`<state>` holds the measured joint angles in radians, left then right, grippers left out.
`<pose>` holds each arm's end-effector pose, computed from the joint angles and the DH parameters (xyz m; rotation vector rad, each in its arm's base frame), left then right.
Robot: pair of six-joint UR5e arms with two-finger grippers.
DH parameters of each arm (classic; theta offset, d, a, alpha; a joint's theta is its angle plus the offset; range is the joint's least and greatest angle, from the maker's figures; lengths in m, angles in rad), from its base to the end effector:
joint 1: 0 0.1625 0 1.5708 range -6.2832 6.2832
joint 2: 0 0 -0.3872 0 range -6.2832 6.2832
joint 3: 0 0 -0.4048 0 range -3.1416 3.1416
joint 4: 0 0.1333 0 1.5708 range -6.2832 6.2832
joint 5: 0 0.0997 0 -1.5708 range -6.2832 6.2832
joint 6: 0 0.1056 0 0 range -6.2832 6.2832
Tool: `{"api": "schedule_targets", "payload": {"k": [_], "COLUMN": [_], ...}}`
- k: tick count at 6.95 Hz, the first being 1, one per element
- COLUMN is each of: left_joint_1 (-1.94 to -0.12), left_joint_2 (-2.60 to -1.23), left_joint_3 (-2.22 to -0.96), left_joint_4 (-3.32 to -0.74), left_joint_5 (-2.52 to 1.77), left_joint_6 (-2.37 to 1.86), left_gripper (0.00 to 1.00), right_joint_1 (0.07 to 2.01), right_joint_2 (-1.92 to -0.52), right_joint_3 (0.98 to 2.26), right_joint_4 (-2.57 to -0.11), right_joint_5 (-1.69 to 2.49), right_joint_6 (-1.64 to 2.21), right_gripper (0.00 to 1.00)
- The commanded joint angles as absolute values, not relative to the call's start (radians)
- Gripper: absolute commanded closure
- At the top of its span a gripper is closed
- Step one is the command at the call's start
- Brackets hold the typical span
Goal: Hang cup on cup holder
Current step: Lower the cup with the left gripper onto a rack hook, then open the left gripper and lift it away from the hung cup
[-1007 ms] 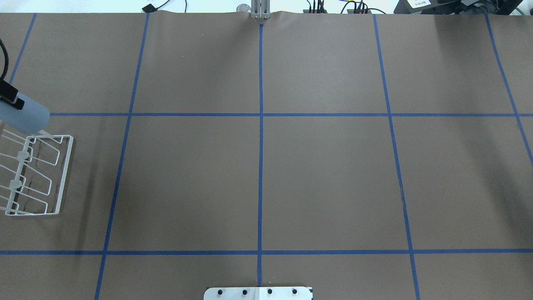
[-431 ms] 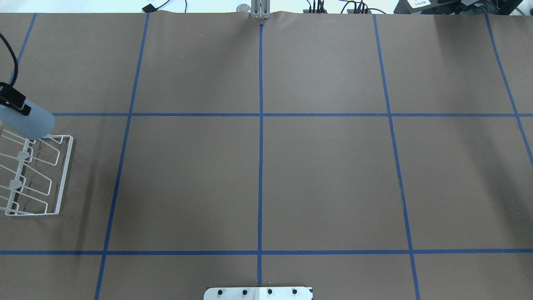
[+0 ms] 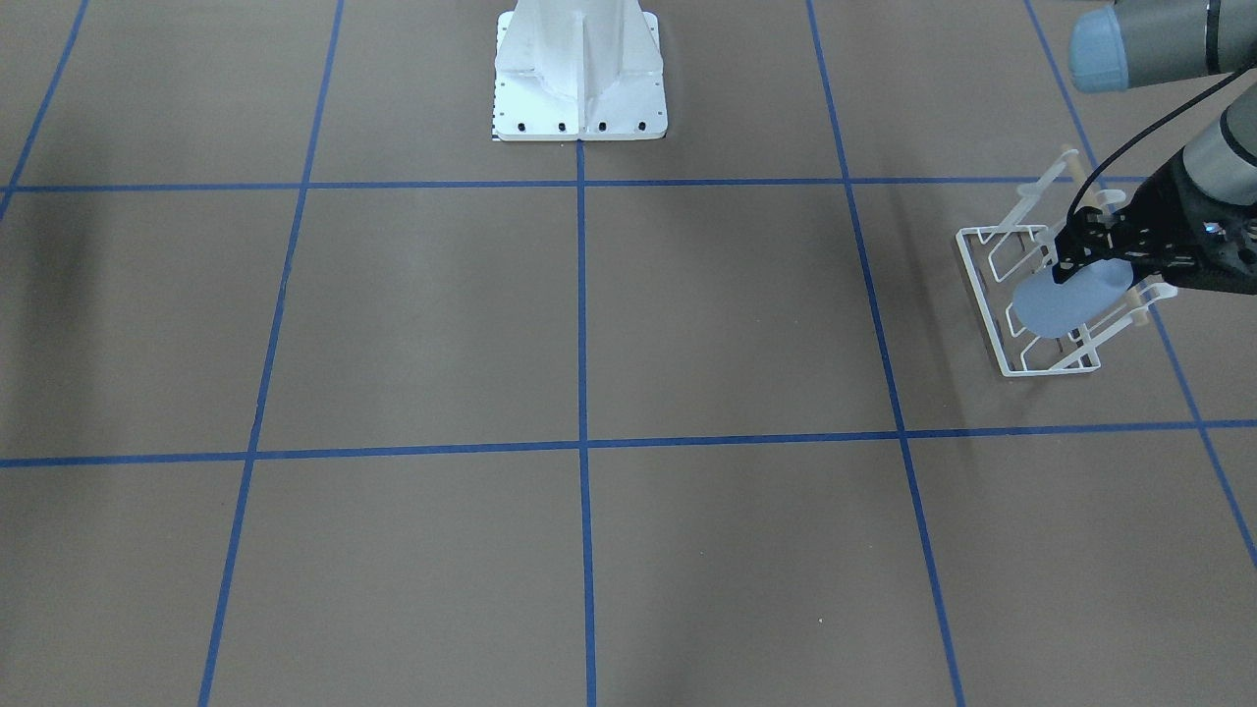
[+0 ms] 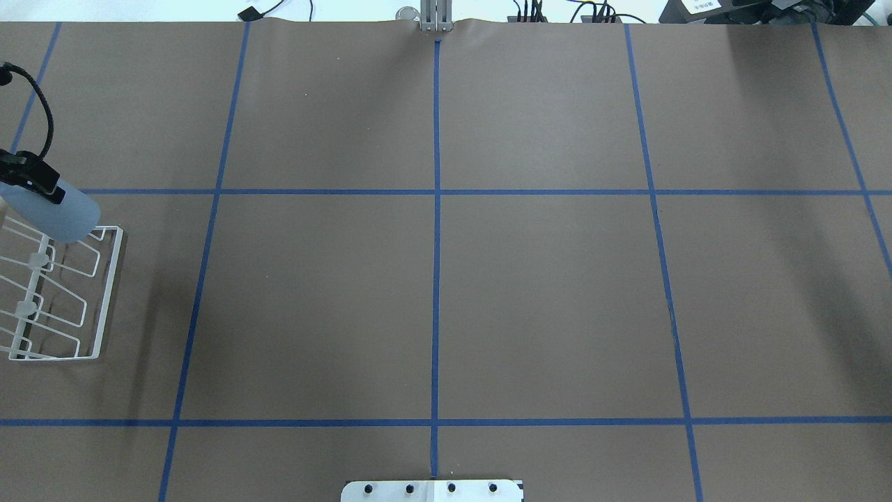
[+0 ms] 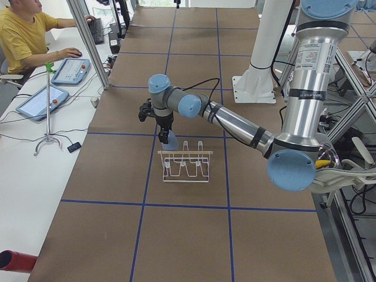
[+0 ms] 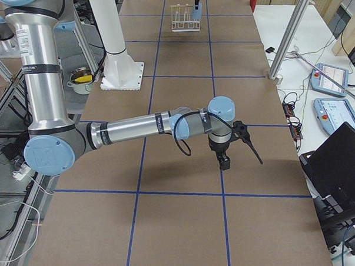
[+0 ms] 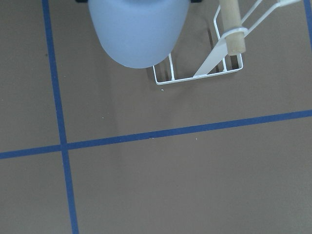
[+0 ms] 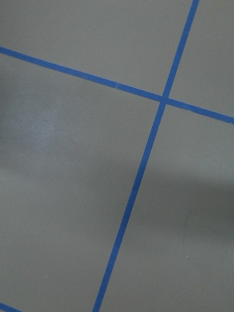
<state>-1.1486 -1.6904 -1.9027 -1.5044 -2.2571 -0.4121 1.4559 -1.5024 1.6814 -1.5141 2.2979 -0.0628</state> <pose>0.1581 -0.5139 0.4086 0.0635 0.7695 0.1417 0.0008 -0.5438 0.5302 0.2068 -0.7311 -0.2548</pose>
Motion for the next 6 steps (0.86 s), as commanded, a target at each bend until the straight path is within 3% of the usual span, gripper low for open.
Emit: {"api": "schedule_targets", "payload": {"k": [1,2,3,6], "left_joint_1": [-1.135,-1.131,-1.117,-1.118], "left_joint_2": [-1.722,-1.744,-1.743,-1.756], "left_joint_3": [-1.852,-1.830,-1.829,-1.851], "left_joint_4": [-1.506,-1.506,-1.517,-1.519], "left_joint_5": [-2.238,-2.237,-2.230,-2.203], "left_joint_6": [-0.407,-0.411,-0.411,-0.408], "left_gripper": [0.30,0.13,0.03,0.02], "right_joint_1": [1.436,1.436,1.436,1.436], "right_joint_2": [-1.497,-1.491,-1.491,-1.488], "right_joint_3": [1.681,1.680,1.683,1.686], "right_joint_4": [-1.514,-1.514,-1.514,-1.513], "right_joint_5": [2.298,2.298,2.298,2.307], "right_joint_6": [-0.041,-0.037,-0.034,-0.005], "right_gripper": [0.00,0.00,0.00,0.00]}}
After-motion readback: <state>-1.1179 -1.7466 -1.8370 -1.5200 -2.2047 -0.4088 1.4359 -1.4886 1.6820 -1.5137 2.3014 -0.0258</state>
